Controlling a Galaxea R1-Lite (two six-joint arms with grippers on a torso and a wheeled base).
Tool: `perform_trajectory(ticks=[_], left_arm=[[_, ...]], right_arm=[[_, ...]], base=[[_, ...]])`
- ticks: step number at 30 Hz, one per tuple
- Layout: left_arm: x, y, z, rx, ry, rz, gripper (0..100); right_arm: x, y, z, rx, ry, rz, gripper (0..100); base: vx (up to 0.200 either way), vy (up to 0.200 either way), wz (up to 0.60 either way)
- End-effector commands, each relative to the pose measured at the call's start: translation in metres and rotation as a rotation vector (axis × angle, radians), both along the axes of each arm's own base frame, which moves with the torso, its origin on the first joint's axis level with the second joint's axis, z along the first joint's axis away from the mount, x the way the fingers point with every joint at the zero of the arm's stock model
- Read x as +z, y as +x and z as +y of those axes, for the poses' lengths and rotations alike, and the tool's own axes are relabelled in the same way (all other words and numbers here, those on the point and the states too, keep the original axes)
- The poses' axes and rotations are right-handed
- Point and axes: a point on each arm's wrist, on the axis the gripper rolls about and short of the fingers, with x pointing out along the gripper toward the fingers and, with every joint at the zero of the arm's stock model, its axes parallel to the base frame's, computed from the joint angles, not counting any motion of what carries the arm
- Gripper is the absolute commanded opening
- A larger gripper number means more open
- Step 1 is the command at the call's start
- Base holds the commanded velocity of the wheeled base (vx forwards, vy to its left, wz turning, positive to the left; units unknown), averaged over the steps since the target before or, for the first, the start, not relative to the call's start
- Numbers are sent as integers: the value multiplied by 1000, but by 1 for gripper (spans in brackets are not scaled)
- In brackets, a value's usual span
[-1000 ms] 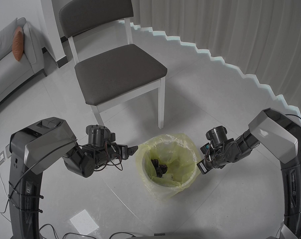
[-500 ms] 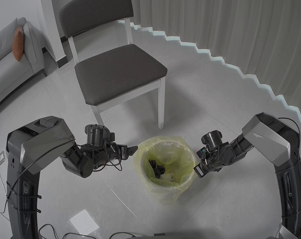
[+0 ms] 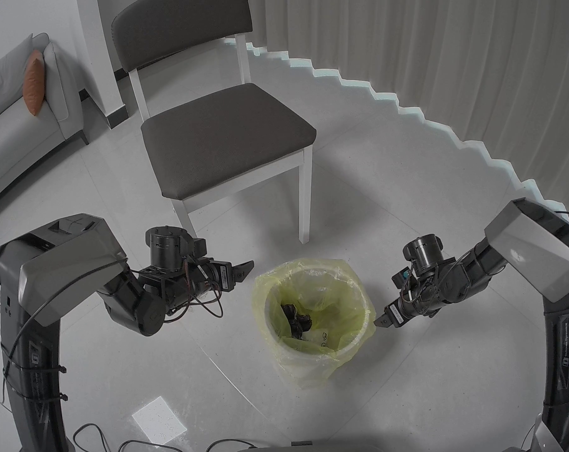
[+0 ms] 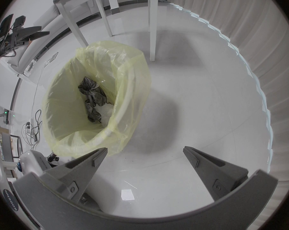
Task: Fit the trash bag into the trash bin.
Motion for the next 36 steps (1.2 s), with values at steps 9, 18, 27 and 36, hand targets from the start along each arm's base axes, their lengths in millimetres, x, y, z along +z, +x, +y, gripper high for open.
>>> perform_trajectory(ticks=[9,18,27,36], left_arm=[[110,-42,50,96,-107,-221,100],[170,-122,98,178,-126,-358,100],[190,-276,139,211,-114,-532,100],[177,-371,125,171,-143,-537,100]], right_arm=[[125,-55,-28,-113,139,-218,100],[203,-137,-49,-181,258,-499,100],[230,-281,-88,-217,323,-836,100],[168,-384,-110,-233,388,-1032,100]], base=[[0,0,0],[0,0,0],[0,0,0],[0,0,0]])
